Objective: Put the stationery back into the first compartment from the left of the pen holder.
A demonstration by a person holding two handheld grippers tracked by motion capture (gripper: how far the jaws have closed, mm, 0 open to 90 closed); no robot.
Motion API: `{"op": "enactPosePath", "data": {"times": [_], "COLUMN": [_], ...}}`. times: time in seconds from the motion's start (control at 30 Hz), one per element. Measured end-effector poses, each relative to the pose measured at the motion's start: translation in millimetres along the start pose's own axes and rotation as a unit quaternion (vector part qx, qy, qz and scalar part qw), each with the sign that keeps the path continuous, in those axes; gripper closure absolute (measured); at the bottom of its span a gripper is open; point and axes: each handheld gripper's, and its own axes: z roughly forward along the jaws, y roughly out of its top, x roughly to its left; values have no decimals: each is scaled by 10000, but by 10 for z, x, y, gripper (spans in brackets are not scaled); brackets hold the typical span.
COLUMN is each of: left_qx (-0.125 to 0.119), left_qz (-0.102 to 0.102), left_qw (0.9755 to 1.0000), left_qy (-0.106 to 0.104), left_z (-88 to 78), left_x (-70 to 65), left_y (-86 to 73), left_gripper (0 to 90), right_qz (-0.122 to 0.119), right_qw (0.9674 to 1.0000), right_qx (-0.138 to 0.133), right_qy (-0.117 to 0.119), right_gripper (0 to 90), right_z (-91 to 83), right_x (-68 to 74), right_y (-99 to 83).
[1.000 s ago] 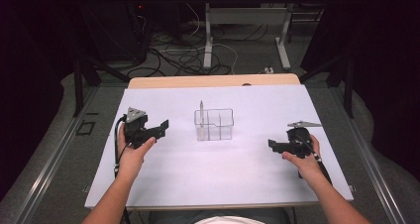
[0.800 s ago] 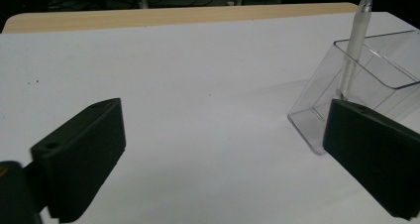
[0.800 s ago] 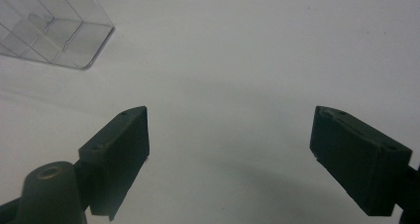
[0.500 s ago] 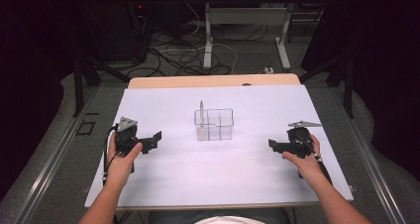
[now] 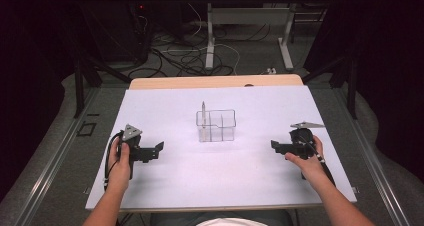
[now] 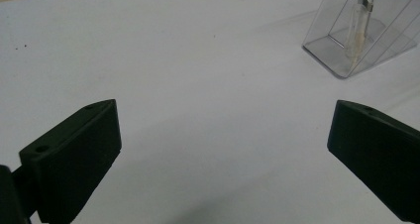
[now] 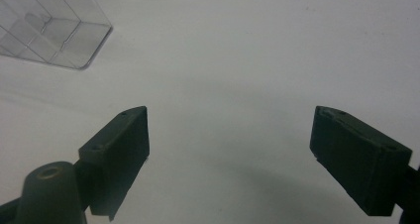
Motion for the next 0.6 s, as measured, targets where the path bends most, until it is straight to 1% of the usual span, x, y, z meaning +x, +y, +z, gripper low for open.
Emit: {"op": "enactPosePath", "data": {"times": [0.1,0.13,0.17,0.27,0.3,0.37,0.53,0.6], "left_qx": [32,35,29,59,74,80,192,175], "left_qz": [-57,-151,-179,-359,-408,-452,-480,-540], "left_qw": [10000,9999,9998,9993,9991,9989,9987,9984], "left_qy": [1,-21,-47,-39,-61,-54,9,7], "left_z": [11,18,28,54,59,72,76,78], "left_x": [20,23,38,67,78,95,123,122], "left_y": [-12,-19,-25,-48,-53,-67,-82,-86], "left_gripper": [1,1,1,2,3,3,3,4], "right_qz": [5,5,-1,29,1,-4,-20,-25], "right_qw": [10000,10000,10000,10000,10000,10000,10000,10000], "right_qx": [1,4,9,27,11,25,32,39], "right_qy": [6,6,8,12,13,11,24,26], "right_gripper": [149,149,149,149,149,149,149,149], "right_z": [0,1,3,9,14,16,22,28], "right_x": [1,1,0,9,7,10,10,12], "right_y": [-1,-2,-2,-1,-1,0,2,4]}}
